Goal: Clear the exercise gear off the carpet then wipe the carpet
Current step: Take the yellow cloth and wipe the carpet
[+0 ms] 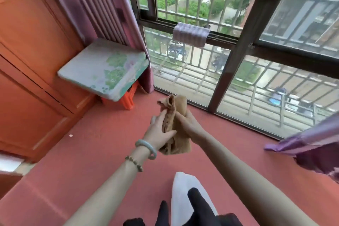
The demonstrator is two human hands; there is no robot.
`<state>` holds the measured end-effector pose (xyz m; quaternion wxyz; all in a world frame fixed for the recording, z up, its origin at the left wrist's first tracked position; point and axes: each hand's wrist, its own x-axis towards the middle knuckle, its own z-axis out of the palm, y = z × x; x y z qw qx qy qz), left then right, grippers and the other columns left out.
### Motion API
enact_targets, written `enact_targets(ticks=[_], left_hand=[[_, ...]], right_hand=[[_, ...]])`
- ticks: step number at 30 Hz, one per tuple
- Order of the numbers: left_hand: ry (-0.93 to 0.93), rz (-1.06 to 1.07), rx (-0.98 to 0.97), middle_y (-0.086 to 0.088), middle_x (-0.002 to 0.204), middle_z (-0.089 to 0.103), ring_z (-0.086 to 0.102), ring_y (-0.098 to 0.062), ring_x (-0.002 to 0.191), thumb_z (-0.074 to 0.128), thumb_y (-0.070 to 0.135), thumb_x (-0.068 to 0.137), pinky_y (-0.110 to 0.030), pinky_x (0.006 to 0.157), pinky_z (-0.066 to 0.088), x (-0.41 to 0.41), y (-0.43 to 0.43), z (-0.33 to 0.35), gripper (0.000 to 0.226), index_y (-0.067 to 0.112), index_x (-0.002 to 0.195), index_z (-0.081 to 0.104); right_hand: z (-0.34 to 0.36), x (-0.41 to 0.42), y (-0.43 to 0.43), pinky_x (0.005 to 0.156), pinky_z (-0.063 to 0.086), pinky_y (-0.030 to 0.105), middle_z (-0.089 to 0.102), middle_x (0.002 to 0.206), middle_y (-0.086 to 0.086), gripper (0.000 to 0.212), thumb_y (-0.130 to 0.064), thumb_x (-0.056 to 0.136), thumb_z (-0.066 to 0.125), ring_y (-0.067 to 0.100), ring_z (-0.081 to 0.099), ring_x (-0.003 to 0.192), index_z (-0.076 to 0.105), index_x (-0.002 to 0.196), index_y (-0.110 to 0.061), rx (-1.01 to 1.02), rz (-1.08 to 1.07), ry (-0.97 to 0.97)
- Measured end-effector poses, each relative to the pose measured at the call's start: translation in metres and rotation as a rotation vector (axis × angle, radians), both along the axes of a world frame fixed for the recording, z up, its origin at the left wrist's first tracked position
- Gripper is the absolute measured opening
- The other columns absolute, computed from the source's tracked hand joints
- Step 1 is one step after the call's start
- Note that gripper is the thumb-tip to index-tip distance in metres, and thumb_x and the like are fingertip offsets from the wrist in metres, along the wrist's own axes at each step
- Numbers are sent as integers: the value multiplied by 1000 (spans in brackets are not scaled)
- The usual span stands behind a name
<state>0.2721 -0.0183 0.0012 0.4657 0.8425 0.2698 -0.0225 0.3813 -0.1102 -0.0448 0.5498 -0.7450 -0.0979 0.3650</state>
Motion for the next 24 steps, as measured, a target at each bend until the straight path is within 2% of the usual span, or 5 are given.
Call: enact_targets(ticks=[5,9,14,18,24], left_hand=[[94,-103,-224,-2,130,35,37,-24,127,45,23,82,-35,104,34,-85,-42,-8,61,38,139,31],[133,-145,-480,-14,109,53,58,-25,87,39,-1,90,-42,62,58,-125,-74,-12,49,28,128,48],[71,-403,-107,-1,110,47,48,-26,104,70,9,77,-48,99,42,-137,-132,-24,65,28,133,45],[3,-468,59,-4,123,35,34,-21,117,65,53,53,-32,106,27,-140,-192,-22,84,29,132,45],[-131,-531,253,-10,138,31,27,-27,127,64,47,58,-36,110,18,-150,-311,-37,87,13,132,36]], right_hand=[[5,-104,-62,92,51,39,66,110,12,55,-47,83,61,24,65,102,56,123,-9,243,-32,248],[7,-159,-120,94,50,41,64,109,14,53,-35,80,67,24,63,100,53,123,-6,261,-51,248],[3,-187,-191,103,44,50,64,120,20,61,-30,71,79,33,60,114,55,123,-8,267,-96,185],[-2,-198,-250,104,44,46,63,124,12,71,-29,65,84,26,59,117,53,127,-14,214,-120,153],[-17,-208,-369,100,49,41,64,120,6,87,-34,51,91,15,62,111,50,126,-17,102,-196,93]])
